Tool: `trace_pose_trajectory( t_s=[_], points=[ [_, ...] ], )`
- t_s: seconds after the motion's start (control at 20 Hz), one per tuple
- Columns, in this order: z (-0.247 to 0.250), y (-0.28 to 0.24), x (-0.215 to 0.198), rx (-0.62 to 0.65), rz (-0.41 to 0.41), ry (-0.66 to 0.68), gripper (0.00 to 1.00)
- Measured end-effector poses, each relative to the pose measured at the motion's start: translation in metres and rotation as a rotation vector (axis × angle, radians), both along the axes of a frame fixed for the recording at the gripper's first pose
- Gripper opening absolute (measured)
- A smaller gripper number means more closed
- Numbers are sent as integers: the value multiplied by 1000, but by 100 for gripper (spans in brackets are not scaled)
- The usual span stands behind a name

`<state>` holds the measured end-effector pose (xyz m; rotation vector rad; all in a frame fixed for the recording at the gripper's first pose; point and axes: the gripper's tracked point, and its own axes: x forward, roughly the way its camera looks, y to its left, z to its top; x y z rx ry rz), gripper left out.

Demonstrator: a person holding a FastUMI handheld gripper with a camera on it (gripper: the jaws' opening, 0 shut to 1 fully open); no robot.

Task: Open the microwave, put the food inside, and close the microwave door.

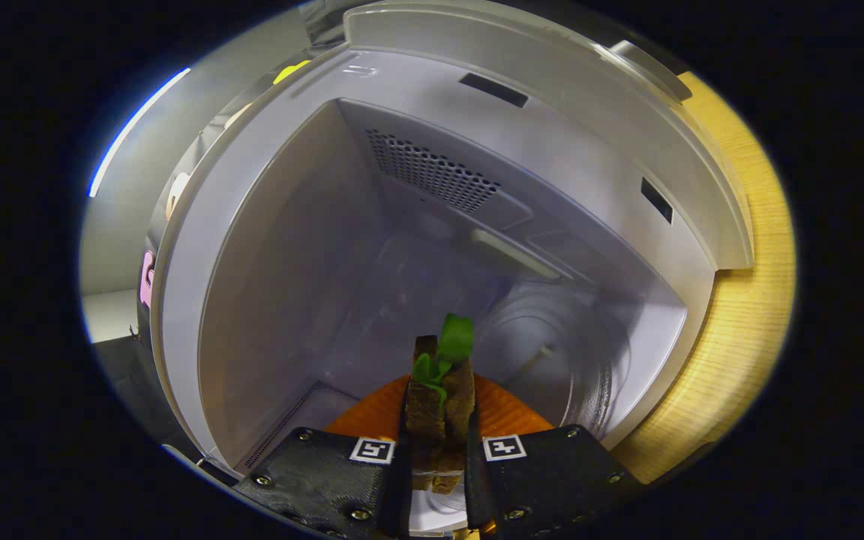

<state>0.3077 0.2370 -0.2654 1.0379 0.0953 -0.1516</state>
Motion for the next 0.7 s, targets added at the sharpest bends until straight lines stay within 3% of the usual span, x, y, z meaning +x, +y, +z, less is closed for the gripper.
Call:
trace_pose_trajectory(
  t_s=[0.3, 0.7],
  points=[
    [7, -16, 5, -85, -21, 38, 54],
    [49, -34, -2, -335, -13, -25, 61]
  ],
)
